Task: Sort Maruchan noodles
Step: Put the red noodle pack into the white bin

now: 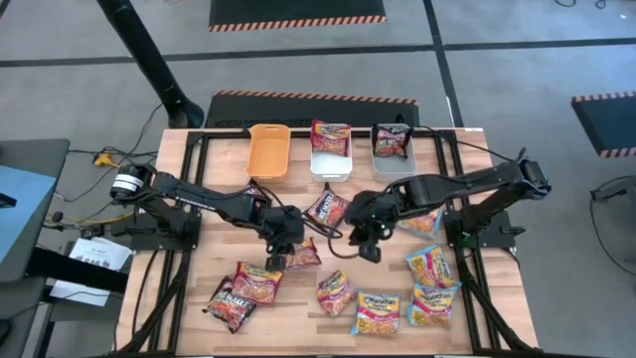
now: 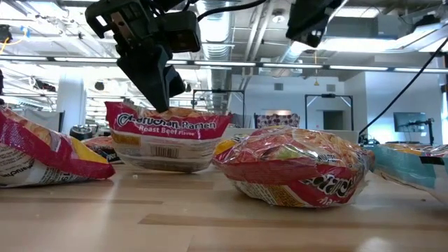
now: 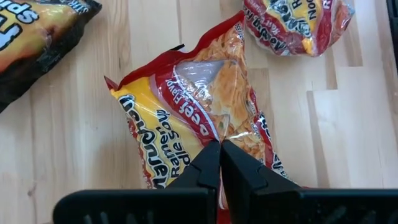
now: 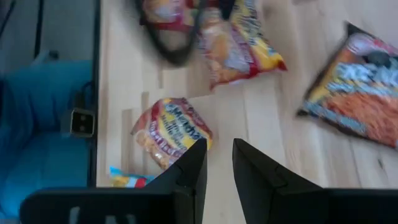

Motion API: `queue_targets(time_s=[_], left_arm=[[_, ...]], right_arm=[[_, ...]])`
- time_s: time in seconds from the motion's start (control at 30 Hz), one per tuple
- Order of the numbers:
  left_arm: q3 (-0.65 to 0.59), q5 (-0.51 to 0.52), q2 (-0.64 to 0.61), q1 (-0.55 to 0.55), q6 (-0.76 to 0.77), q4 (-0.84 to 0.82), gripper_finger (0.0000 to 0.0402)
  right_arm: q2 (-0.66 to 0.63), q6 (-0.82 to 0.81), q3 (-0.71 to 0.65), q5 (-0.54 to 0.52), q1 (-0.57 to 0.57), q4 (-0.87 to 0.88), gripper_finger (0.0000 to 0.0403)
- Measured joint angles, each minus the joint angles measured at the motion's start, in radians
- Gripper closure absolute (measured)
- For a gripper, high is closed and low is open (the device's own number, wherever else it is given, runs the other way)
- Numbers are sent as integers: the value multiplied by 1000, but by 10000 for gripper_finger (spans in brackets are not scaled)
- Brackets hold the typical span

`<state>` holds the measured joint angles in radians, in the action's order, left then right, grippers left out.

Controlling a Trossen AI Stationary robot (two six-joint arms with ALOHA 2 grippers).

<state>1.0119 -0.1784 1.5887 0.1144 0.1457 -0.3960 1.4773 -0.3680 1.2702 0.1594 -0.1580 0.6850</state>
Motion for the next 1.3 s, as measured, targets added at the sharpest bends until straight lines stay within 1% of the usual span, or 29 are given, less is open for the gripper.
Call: queue_targets(time_s=[0.17, 0.3, 0.37, 0.43, 0.53, 0.67, 0.8, 0.93, 1.13, 1.2, 1.3], left_arm=[[0, 0, 0, 0, 8, 10, 402], [0, 0, 0, 0, 16, 19, 402], [0, 0, 0, 0, 16, 24, 402], [0, 0, 0, 0, 16, 25, 401], [0, 0, 0, -1, 25, 29, 402], [0, 1, 0, -2, 26, 30, 402], [0, 2, 0, -2, 31, 32, 402], [0, 3, 0, -3, 32, 34, 402], [0, 3, 0, -3, 32, 35, 402], [0, 4, 0, -3, 32, 35, 402], [0, 4, 0, -3, 32, 34, 402]], right_arm=[[13, 130, 1, -49, -40, -26, 300], [25, 228, 0, -56, -62, -26, 300], [53, 246, 3, -60, -68, -39, 300], [73, 246, -3, -72, -74, -4, 300], [106, 230, 1, -83, -77, -8, 300], [158, 111, -2, -81, -61, -7, 301], [162, 71, 1, -85, -25, -8, 308], [159, 38, 0, -85, 21, 13, 324], [150, 38, 0, -84, 98, 132, 341], [149, 55, -17, -83, 116, 131, 342], [143, 59, -77, -77, 140, 133, 342]])
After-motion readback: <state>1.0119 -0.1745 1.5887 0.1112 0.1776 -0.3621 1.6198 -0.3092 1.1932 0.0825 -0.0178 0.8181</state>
